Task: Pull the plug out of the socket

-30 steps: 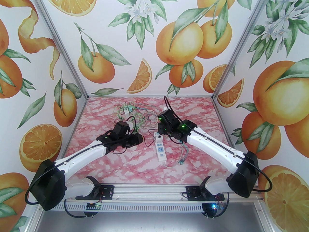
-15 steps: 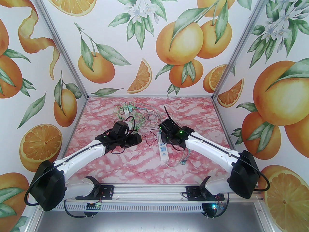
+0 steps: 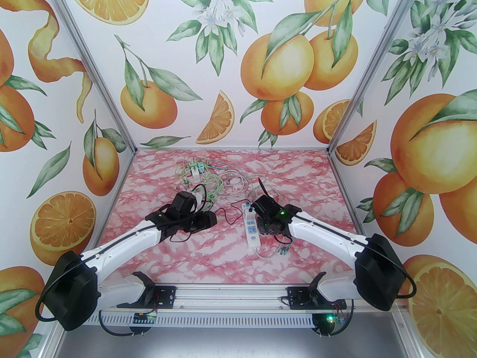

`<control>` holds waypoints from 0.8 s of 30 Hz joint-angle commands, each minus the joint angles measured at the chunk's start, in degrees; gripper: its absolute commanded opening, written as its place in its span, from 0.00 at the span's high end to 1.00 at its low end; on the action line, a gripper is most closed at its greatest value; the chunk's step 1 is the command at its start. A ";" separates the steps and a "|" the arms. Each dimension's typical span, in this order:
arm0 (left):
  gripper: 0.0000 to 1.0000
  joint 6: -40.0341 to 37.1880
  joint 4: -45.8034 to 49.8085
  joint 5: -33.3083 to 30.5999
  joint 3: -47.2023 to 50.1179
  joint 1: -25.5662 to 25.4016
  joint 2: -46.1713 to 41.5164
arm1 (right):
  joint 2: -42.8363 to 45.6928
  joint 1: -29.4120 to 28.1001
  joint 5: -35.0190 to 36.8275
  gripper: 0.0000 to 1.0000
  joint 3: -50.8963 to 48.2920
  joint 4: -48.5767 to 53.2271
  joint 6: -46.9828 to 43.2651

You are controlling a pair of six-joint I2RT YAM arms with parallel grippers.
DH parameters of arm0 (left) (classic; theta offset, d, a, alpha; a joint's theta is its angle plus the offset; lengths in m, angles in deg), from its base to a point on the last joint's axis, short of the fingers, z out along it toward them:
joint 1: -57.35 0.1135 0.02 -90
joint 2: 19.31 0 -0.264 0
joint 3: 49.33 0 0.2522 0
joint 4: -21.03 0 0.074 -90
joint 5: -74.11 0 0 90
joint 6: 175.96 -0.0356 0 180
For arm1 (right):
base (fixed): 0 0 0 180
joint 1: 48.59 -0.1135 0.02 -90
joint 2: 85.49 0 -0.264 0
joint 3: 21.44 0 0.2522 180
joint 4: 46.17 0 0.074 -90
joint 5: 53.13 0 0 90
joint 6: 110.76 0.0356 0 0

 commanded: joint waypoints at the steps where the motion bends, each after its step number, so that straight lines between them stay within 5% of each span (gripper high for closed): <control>1: 0.45 -1.25 -2.55 1.39 -0.11 0.27 -1.04 | 3.04 0.21 -3.27 0.68 0.96 -0.52 -2.70; 13: 0.44 -1.14 -10.34 6.06 -2.79 0.04 3.49 | 9.92 2.79 -17.07 0.67 3.69 1.20 -12.24; 24: 0.45 -0.59 -12.24 6.50 -0.60 0.12 4.90 | -2.06 5.31 -3.14 0.64 6.85 6.65 -12.14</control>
